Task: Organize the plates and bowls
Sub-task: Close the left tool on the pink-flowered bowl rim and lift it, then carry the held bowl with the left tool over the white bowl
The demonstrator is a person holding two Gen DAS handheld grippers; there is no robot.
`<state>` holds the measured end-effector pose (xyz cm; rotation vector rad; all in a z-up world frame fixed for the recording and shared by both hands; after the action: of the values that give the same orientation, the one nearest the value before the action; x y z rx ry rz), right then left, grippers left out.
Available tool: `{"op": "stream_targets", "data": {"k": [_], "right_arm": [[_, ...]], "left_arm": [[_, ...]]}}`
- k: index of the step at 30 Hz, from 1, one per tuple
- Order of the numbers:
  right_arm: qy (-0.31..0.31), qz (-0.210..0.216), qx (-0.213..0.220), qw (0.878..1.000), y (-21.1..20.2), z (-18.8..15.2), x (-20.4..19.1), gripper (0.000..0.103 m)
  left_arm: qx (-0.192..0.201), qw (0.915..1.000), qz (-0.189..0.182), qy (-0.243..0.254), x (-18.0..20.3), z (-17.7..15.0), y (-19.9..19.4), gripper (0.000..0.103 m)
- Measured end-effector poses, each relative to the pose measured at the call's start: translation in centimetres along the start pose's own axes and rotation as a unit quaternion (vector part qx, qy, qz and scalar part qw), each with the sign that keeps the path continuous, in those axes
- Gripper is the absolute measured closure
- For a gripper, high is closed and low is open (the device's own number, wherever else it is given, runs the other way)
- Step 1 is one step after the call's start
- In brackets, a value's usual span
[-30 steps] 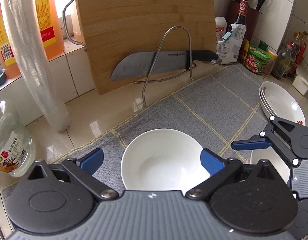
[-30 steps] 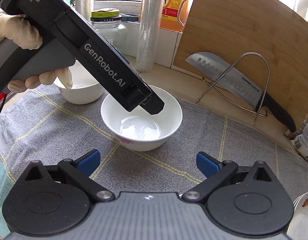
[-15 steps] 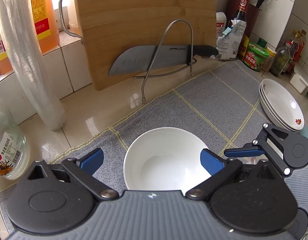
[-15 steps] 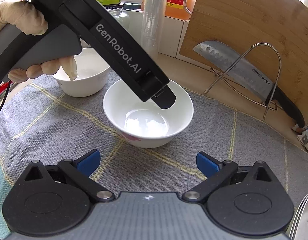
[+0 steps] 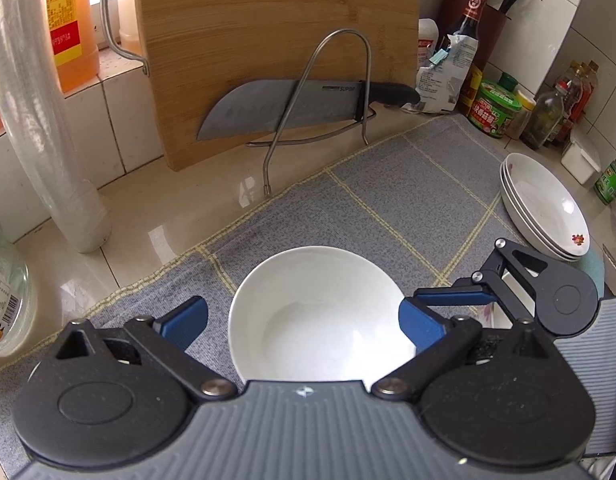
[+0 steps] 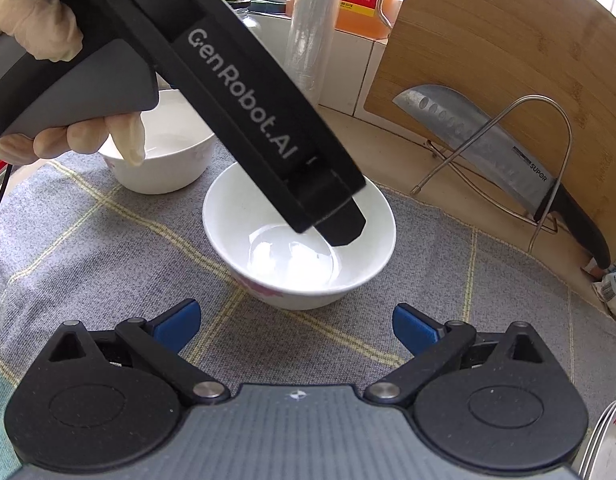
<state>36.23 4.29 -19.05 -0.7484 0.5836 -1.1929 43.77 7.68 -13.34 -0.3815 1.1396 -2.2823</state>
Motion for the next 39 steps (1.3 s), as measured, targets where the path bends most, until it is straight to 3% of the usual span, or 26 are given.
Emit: {"op": "stream_targets", "data": {"k": [8, 16, 20, 39], "right_arm": [[-0.016, -0.007, 0.009, 1.0, 0.6, 0.7, -0.8, 0.001], [-0.01, -0.008, 0.005, 1.0, 1.3, 1.3, -1.0, 0.013], [-0.004, -0.004, 0.006, 1.0, 1.4, 1.5, -0.7, 0.016], [0.008, -0.004, 0.009, 1.0, 1.4, 1.7, -0.4, 0.017]], "left_arm": [[-0.013, 0.9998, -0.013, 0.002, 0.0, -0.3, 0.8, 0.006], [-0.021, 0.9994, -0.027, -0.002, 0.0, -0.4, 1.2, 0.009], [-0.024, 0.9991, -0.035, -0.004, 0.1, -0.5, 1.4, 0.018], [-0.033, 0.9981, -0.052, -0.004, -0.2, -0.2, 2.4, 0.019]]}}
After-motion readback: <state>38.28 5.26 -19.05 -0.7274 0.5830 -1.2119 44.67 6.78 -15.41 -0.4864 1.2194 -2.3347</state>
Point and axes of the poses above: each gripper's, at about its wrist camera, not at the fingertips, and y roughly the way its jaws point, x to its right, z to its top, the point moved 10 cm from there along y, roughly the way its jaws point, and after that the axes turned 15 degrees about y, right-handed, at the moved point
